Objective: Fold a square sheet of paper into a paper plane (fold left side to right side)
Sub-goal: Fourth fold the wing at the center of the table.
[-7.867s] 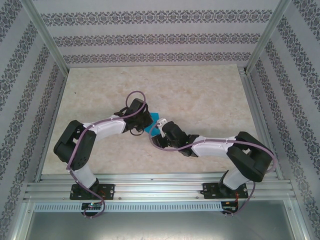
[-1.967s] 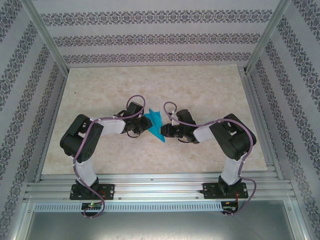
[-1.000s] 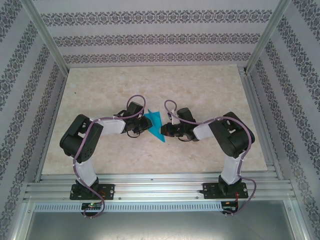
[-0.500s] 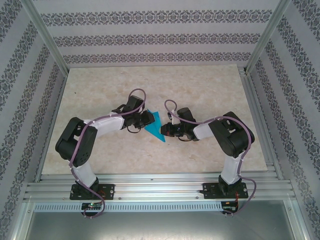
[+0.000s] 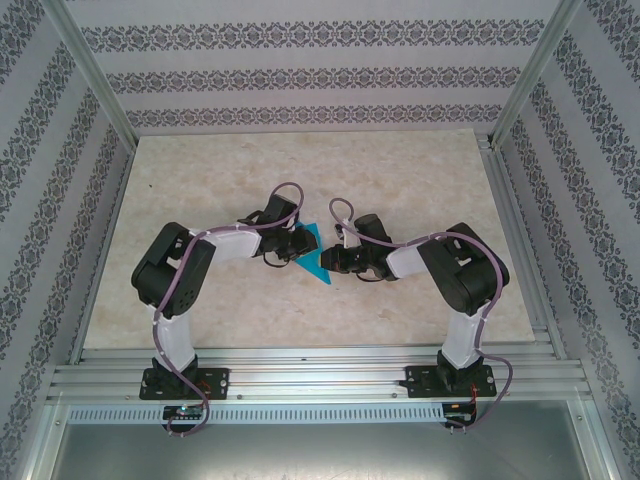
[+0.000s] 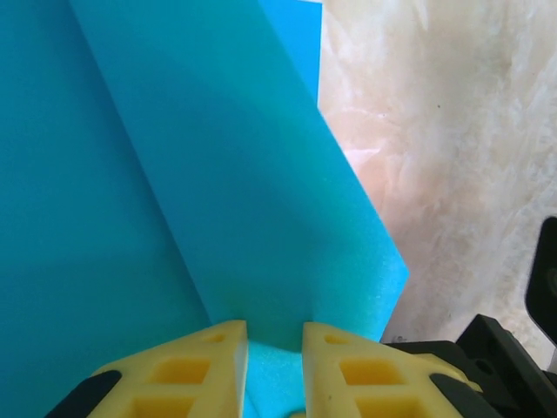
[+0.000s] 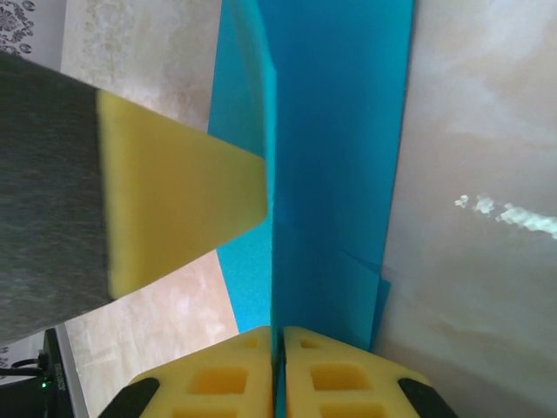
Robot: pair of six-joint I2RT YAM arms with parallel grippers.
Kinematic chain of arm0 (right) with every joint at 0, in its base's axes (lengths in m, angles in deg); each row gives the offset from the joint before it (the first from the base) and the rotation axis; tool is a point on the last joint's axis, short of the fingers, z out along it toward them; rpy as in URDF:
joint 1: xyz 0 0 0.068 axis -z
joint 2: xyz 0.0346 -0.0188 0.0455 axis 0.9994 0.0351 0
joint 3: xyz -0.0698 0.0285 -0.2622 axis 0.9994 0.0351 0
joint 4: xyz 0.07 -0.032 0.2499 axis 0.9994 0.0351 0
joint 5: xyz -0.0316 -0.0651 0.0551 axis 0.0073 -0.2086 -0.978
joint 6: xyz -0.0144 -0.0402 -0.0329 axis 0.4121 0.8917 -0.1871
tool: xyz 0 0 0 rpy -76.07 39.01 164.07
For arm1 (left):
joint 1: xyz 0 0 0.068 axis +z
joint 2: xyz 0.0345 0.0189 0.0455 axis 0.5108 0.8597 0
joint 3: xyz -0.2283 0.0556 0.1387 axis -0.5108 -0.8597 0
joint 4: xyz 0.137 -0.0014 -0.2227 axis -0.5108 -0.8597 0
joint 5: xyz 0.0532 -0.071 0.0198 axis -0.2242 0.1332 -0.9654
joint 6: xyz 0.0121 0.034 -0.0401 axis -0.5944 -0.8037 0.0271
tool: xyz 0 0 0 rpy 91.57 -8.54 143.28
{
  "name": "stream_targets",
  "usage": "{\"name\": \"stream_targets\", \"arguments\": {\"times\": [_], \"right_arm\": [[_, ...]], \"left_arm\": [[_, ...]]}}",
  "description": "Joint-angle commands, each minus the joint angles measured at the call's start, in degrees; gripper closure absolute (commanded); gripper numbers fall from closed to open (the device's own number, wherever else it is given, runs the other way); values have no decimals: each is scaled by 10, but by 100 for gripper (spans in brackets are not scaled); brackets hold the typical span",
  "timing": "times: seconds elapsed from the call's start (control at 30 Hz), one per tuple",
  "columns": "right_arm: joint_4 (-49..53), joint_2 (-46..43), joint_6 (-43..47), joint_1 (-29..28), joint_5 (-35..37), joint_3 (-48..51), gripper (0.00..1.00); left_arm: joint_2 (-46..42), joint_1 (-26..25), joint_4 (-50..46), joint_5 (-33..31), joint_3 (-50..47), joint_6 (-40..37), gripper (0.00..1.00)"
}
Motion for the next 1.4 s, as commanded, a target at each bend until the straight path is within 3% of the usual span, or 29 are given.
{"name": "stream_targets", "arguments": {"times": [0.0, 0.4, 0.63, 1.0, 1.37], "right_arm": [[23, 4, 3, 2, 23, -5, 85], [135, -94, 37, 11, 65, -7, 71], [109, -129, 12, 0, 22, 2, 77], [92, -66, 13, -31, 5, -28, 78], [136, -58, 38, -24, 30, -36, 79]], "left_arm": [[18, -4, -12, -18, 16, 0, 76], [25, -4, -31, -43, 23, -1, 77], [25, -4, -26, -41, 15, 1, 77], [27, -5, -26, -42, 12, 2, 77], [21, -4, -29, -48, 7, 0, 77]]}}
